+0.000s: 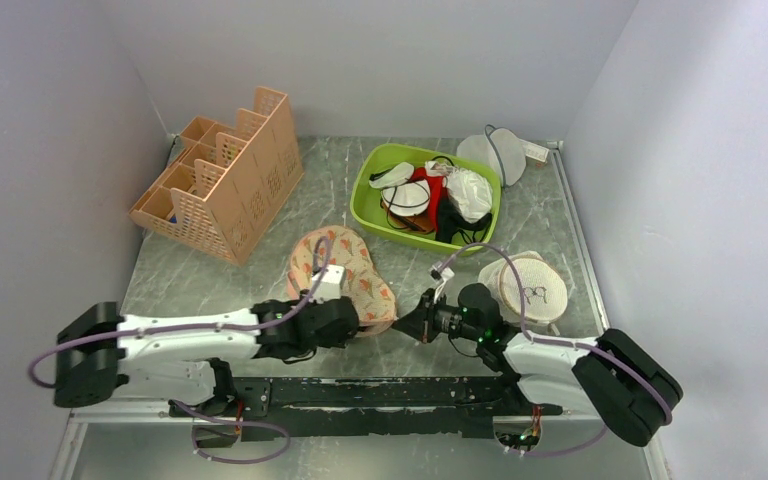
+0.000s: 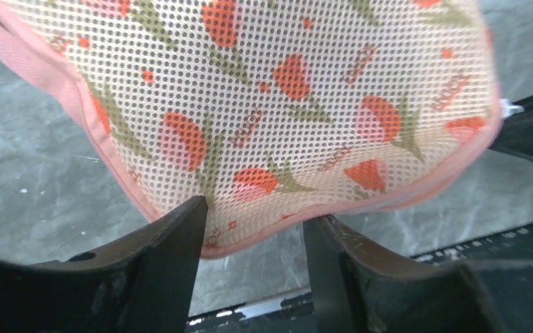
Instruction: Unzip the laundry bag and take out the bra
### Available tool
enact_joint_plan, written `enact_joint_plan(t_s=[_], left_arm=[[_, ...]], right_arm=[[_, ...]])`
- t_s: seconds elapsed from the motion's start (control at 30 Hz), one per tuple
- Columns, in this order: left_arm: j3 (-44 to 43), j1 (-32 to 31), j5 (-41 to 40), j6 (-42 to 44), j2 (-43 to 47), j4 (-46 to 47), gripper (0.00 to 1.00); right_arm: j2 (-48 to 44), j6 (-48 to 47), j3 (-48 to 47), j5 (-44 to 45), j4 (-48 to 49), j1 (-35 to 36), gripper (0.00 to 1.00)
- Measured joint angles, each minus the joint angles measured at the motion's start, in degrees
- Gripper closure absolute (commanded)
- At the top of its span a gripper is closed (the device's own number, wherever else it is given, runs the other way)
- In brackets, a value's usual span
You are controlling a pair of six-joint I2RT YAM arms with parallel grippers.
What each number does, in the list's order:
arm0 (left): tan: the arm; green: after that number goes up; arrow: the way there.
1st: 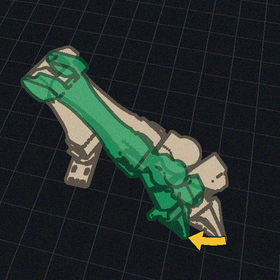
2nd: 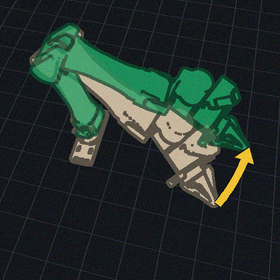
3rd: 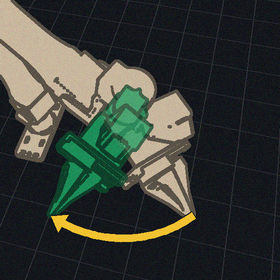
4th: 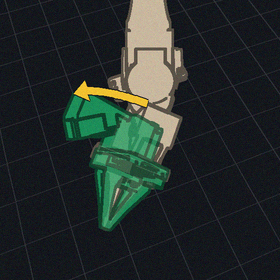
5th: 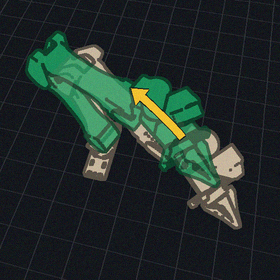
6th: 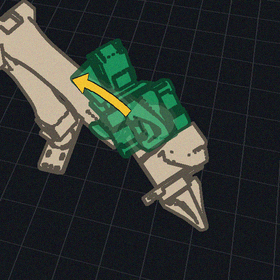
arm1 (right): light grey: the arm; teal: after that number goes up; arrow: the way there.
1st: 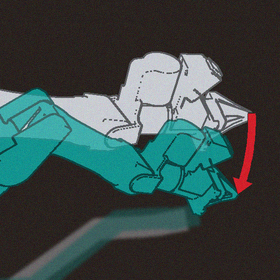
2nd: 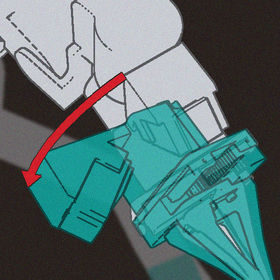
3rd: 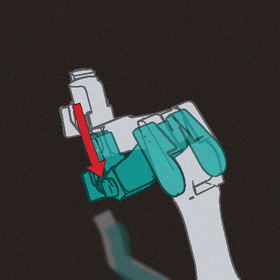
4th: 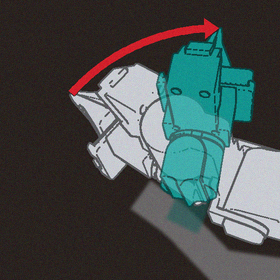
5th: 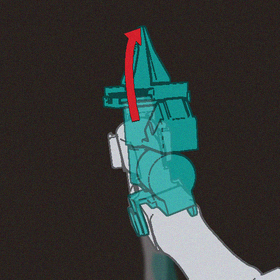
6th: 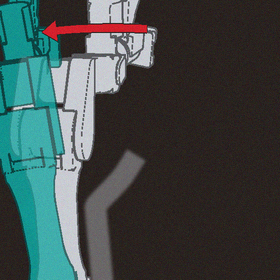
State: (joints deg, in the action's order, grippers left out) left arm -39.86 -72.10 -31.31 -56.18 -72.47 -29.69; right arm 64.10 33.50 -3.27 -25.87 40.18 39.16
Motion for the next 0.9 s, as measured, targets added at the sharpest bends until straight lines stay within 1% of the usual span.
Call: enact_joint_plan(t_s=[0.17, 0.23, 0.37, 0.47, 0.53, 0.6, 0.8, 0.9], left_arm=[[1.7, 0.0, -0.2, 0.3, 12.9, -3.6, 0.31], [1.7, 0.0, -0.6, 0.2, 16.2, -4.9, 0.31], [1.6, 0.0, -1.1, 0.5, 20.1, -7.8, 0.31], [1.2, 0.0, -0.7, 2.8, 20.8, -7.1, 0.31], [1.1, 0.0, 0.6, 5.1, 19.9, -5.0, 0.30], [0.4, 0.0, 2.6, 7.8, 16.7, -2.2, 0.30], [-7.3, 0.0, 7.1, 14.3, -1.6, 3.1, 0.30], [-8.8, 0.0, 7.8, 16.7, -6.8, 5.0, 0.30]], right_arm=[[0.3, 1.0, 0.0, 1.4, 1.7, 2.6, 1.00], [2.1, 1.0, -0.5, 1.5, 2.1, 3.1, 1.00], [5.2, 1.2, -1.4, 1.4, 3.5, 3.8, 1.00], [6.2, 1.7, -1.5, 1.4, 4.6, 4.3, 1.00], [6.4, 2.1, -1.5, 1.5, 5.4, 4.8, 1.00], [6.4, 2.3, -1.5, 1.8, 5.9, 5.6, 1.00], [5.1, 2.8, -1.6, 3.1, 5.7, 7.3, 1.00], [4.1, 3.0, -1.6, 3.8, 5.5, 7.9, 1.00]])
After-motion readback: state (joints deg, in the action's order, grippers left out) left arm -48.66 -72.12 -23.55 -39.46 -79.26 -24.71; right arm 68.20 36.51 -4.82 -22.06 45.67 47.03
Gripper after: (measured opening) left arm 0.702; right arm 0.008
